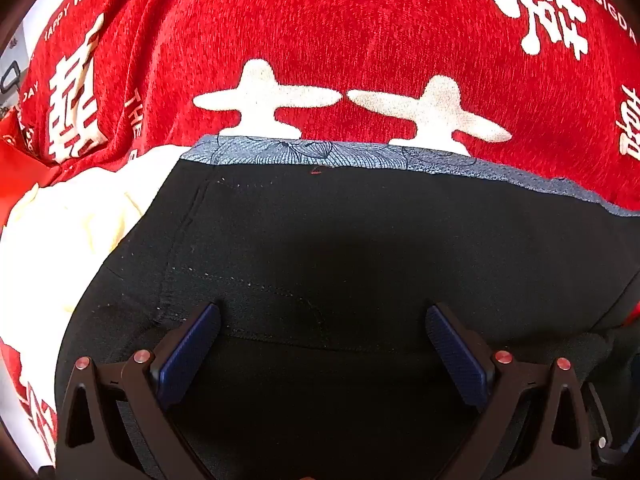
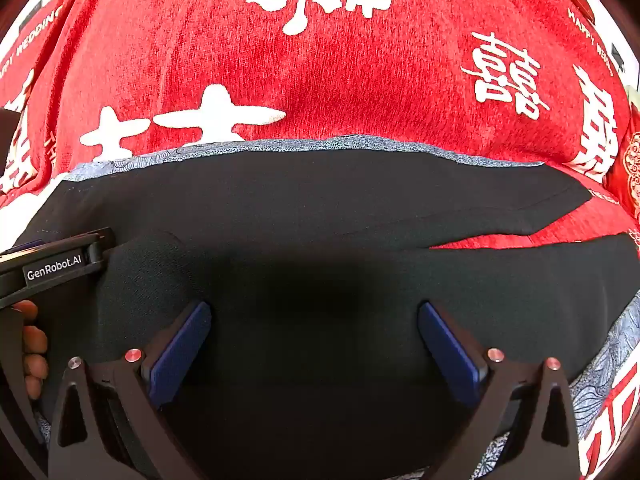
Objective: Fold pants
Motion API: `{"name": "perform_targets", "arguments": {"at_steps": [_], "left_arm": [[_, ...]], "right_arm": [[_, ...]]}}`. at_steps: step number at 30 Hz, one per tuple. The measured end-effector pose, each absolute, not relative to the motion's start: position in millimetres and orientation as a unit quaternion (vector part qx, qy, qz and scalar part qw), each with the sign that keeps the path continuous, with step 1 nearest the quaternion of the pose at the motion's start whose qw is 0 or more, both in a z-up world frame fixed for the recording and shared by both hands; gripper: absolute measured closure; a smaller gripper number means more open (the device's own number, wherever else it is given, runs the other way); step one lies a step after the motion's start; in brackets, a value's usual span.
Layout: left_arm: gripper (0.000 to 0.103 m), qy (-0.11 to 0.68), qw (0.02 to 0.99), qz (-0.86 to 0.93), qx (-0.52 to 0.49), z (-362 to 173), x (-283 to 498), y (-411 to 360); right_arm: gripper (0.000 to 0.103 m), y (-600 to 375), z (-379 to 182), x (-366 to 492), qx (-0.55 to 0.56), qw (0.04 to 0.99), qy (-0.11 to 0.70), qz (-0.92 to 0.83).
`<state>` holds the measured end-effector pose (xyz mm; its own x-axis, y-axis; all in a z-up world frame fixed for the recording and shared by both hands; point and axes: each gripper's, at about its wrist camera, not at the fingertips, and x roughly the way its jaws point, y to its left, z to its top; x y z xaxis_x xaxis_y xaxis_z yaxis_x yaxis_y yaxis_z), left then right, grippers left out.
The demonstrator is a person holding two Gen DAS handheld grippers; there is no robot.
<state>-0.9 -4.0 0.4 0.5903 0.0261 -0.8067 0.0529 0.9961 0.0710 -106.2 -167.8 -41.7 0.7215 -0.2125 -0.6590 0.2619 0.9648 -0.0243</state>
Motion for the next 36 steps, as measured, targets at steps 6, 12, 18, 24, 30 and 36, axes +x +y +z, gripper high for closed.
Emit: {"name": "perform_targets", "arguments": {"at_steps": [6,12,18,24,30,36], "left_arm": [[0.0,0.453,0.89,-0.009,0.042,3.4,-3.3,-2.5],[0.0,0.453,0.89,-0.008,0.043,0.7,-0.8,-1.9],[0.0,0.454,0.89,-0.008,0.043,0.4,-0.7,-1.7],[0.0,0.475,0.879,-0.037,0.026,12.4,3.0,3.5],[0.0,0.433,0.899,-0.069,0.013,57.2,-34.2,5.2],[0.0,0.442,0.89,-0.104,0.039,70.3,-74.9,0.0]], "right_arm": [[0.0,-167.8,-41.7,-106.2,0.035,0.927,0.351,-0.128],[0.0,-167.7,-41.9,-106.1,0.035,0.927,0.351,-0.128],[0.0,-167.5,-42.1,-105.9,0.035,0.927,0.35,-0.128],[0.0,-169.4,-46.9,-105.4,0.043,0.924,0.359,-0.122],[0.0,-173.9,-17.4,-119.7,0.053,0.926,0.356,-0.116],[0.0,-167.3,19.2,-146.8,0.044,0.924,0.363,-0.115]]}}
